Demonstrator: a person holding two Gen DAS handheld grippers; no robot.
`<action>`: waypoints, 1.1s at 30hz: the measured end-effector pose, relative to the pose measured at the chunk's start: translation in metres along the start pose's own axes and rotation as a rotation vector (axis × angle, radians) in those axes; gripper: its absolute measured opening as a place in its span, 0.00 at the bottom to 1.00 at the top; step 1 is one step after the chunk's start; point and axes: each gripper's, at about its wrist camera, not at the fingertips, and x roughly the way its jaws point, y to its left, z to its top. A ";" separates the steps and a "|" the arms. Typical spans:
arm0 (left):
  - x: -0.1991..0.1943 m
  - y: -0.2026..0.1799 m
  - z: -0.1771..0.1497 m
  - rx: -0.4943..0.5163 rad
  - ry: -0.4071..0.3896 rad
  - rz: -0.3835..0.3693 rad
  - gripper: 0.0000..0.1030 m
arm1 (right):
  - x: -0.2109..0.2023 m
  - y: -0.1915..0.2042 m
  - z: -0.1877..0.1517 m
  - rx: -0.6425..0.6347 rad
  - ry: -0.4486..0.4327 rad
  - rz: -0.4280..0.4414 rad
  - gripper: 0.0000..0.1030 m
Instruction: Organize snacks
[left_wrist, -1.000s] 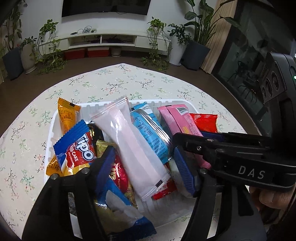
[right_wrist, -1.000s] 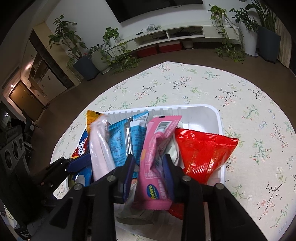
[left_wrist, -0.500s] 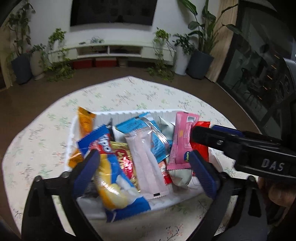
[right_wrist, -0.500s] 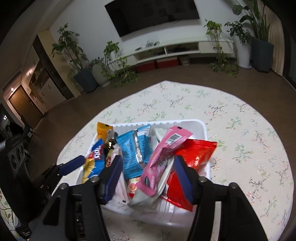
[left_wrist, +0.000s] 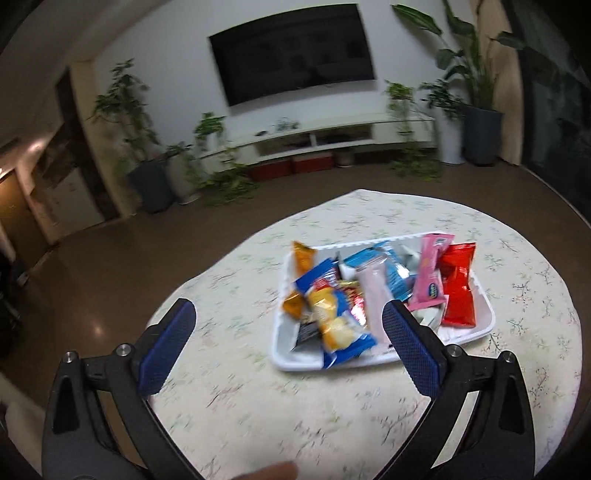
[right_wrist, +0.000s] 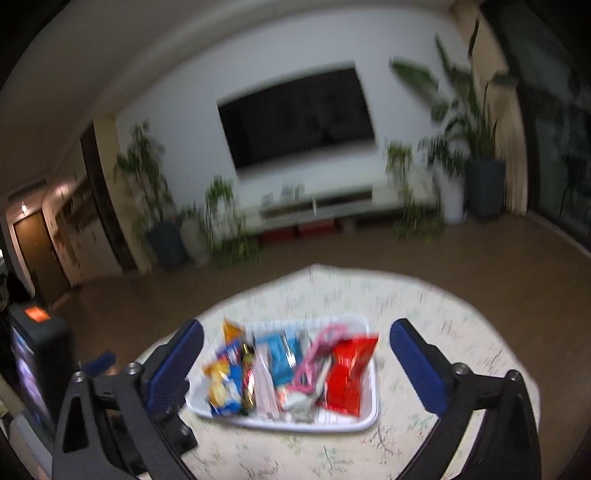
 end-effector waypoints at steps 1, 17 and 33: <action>-0.006 0.005 -0.002 -0.027 0.014 0.002 0.99 | -0.014 0.003 0.002 -0.007 -0.049 -0.002 1.00; -0.127 0.047 -0.040 -0.133 -0.021 -0.144 0.99 | -0.138 0.038 -0.018 -0.095 -0.138 -0.120 1.00; -0.112 0.042 -0.082 -0.122 0.116 -0.203 0.99 | -0.114 0.009 -0.066 0.003 0.168 -0.207 1.00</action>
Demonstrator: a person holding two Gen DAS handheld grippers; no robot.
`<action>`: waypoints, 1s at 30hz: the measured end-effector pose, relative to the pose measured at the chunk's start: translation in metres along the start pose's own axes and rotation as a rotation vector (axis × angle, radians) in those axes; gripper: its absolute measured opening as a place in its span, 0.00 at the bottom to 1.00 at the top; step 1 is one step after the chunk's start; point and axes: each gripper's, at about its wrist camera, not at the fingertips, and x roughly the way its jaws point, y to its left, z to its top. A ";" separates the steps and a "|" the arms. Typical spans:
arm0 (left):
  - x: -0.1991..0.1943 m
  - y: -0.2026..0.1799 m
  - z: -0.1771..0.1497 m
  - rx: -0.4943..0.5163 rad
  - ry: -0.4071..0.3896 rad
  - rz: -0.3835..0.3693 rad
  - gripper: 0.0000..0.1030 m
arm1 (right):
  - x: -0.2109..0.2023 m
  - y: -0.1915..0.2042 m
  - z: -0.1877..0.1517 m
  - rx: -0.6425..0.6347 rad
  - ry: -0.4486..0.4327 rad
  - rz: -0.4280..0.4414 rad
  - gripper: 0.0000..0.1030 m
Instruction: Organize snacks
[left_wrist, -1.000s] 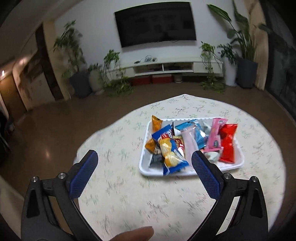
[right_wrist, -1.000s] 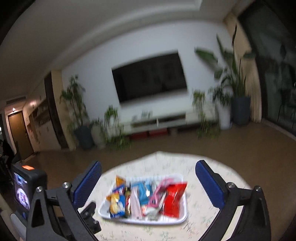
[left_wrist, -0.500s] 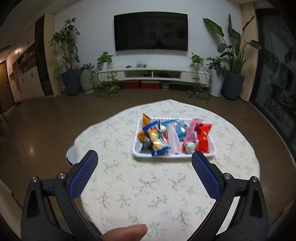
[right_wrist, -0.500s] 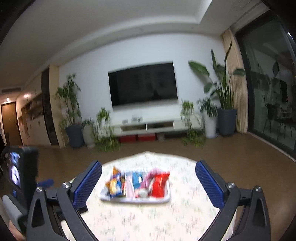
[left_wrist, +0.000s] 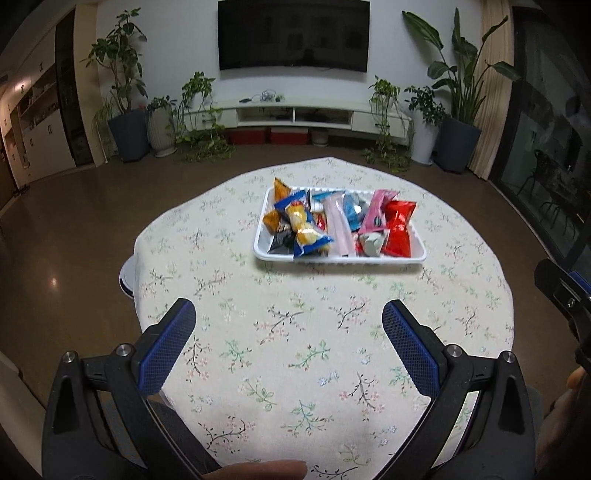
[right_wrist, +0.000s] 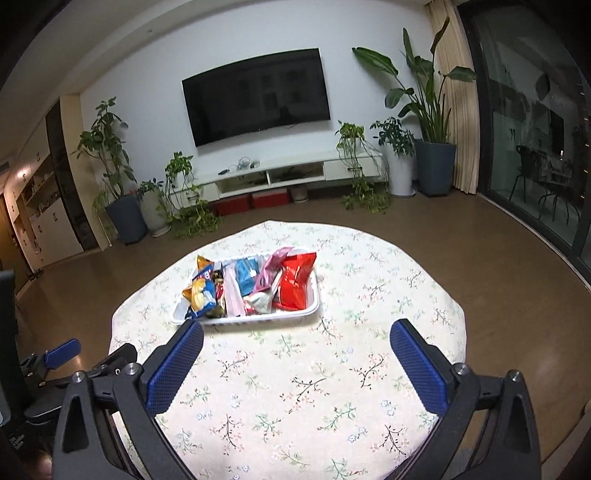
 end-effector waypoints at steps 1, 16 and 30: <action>0.003 0.001 -0.001 0.001 0.007 -0.001 0.99 | 0.002 0.000 -0.001 -0.002 0.007 -0.001 1.00; 0.025 0.012 -0.014 -0.014 0.060 -0.015 0.99 | 0.017 0.015 -0.015 -0.042 0.084 0.016 1.00; 0.028 0.010 -0.019 -0.003 0.064 -0.017 0.99 | 0.020 0.022 -0.018 -0.067 0.116 0.013 1.00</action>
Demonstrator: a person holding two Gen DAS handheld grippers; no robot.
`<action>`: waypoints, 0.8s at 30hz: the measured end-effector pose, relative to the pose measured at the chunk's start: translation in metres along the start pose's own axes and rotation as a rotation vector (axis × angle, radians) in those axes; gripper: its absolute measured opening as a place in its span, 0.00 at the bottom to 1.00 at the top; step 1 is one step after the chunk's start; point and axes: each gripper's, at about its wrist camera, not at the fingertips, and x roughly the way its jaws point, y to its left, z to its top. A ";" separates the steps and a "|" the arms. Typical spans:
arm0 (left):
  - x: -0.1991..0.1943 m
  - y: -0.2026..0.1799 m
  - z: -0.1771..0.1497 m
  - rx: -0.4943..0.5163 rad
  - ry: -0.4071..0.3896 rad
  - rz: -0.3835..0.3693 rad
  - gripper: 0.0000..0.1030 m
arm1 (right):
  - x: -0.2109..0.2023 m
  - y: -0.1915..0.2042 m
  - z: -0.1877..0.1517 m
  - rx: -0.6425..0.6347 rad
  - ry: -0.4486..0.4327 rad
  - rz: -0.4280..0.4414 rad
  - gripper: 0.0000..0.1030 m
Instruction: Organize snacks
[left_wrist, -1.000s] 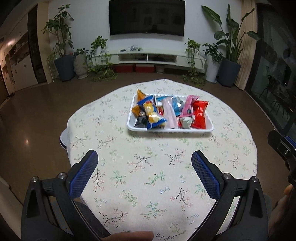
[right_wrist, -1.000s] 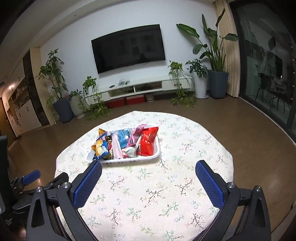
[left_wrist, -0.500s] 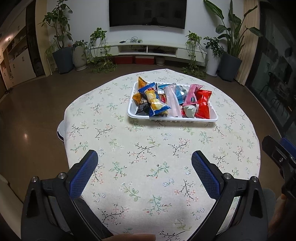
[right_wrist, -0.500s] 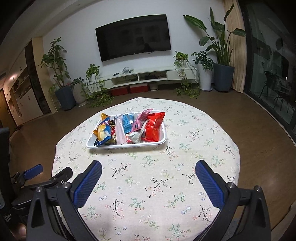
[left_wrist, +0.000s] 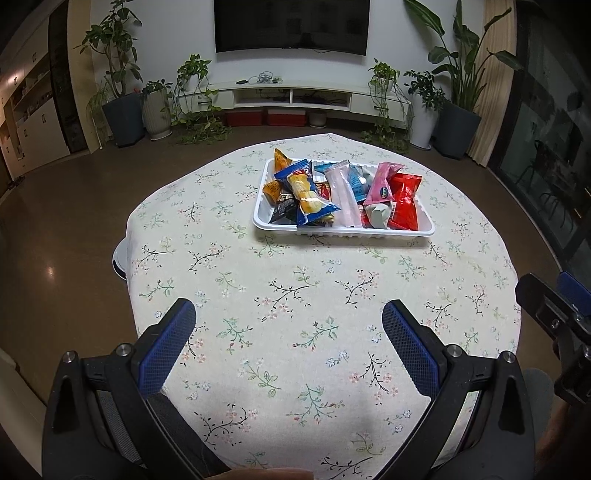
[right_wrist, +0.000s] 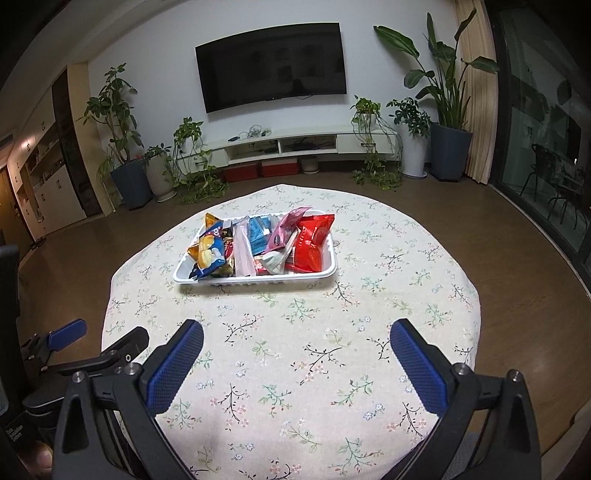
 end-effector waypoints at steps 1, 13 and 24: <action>0.000 0.000 0.000 0.000 0.000 0.000 0.99 | 0.000 0.000 0.000 0.000 0.003 0.000 1.00; 0.001 0.000 -0.004 0.000 0.002 -0.001 0.99 | 0.003 0.002 -0.005 -0.003 0.016 0.002 1.00; 0.001 0.000 -0.003 0.000 0.002 0.001 0.99 | 0.006 0.003 -0.007 -0.005 0.027 0.005 1.00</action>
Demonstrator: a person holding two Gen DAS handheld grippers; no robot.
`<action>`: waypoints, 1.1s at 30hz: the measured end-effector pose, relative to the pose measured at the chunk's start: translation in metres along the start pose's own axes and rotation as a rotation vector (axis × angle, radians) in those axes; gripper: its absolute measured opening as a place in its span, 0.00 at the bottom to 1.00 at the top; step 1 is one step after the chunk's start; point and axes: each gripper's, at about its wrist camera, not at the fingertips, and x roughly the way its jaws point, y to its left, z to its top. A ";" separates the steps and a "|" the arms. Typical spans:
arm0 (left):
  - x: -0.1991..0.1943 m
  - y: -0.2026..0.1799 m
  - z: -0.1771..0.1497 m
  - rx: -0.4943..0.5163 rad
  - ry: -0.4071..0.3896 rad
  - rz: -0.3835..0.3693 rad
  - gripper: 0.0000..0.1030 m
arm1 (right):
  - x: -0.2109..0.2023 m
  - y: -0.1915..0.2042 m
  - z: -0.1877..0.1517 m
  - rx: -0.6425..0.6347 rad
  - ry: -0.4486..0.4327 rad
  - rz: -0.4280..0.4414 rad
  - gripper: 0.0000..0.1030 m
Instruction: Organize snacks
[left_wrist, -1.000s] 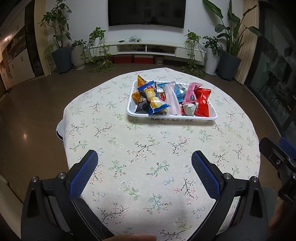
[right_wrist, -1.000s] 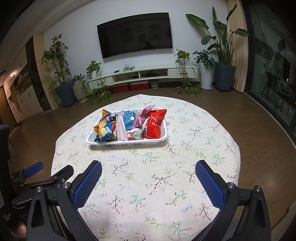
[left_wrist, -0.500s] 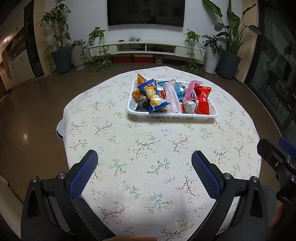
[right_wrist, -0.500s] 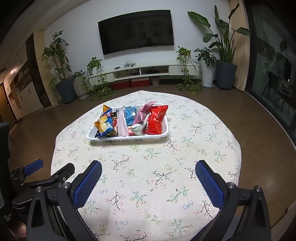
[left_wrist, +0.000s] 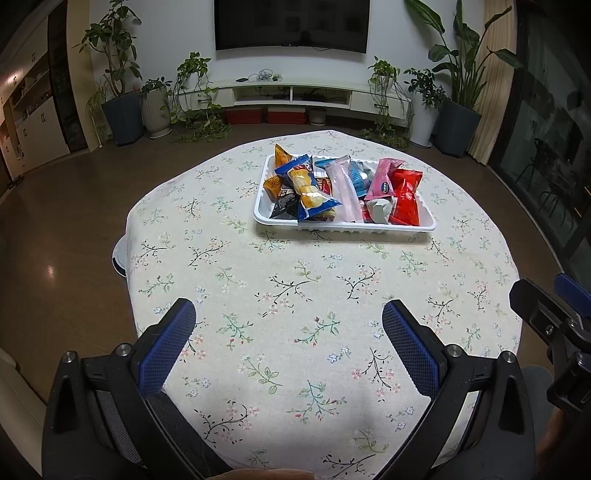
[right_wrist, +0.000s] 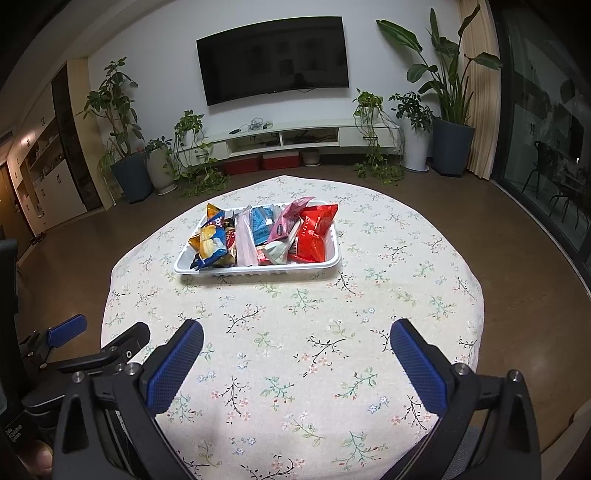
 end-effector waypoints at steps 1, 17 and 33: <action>0.000 0.000 0.000 0.000 0.000 0.000 0.99 | 0.000 0.000 0.000 0.000 0.000 0.000 1.00; 0.001 0.000 -0.002 0.000 0.002 -0.001 0.99 | 0.000 0.001 -0.001 0.000 0.003 0.000 1.00; 0.001 0.000 -0.002 0.000 0.003 0.000 0.99 | -0.001 0.001 0.000 0.001 0.004 0.000 1.00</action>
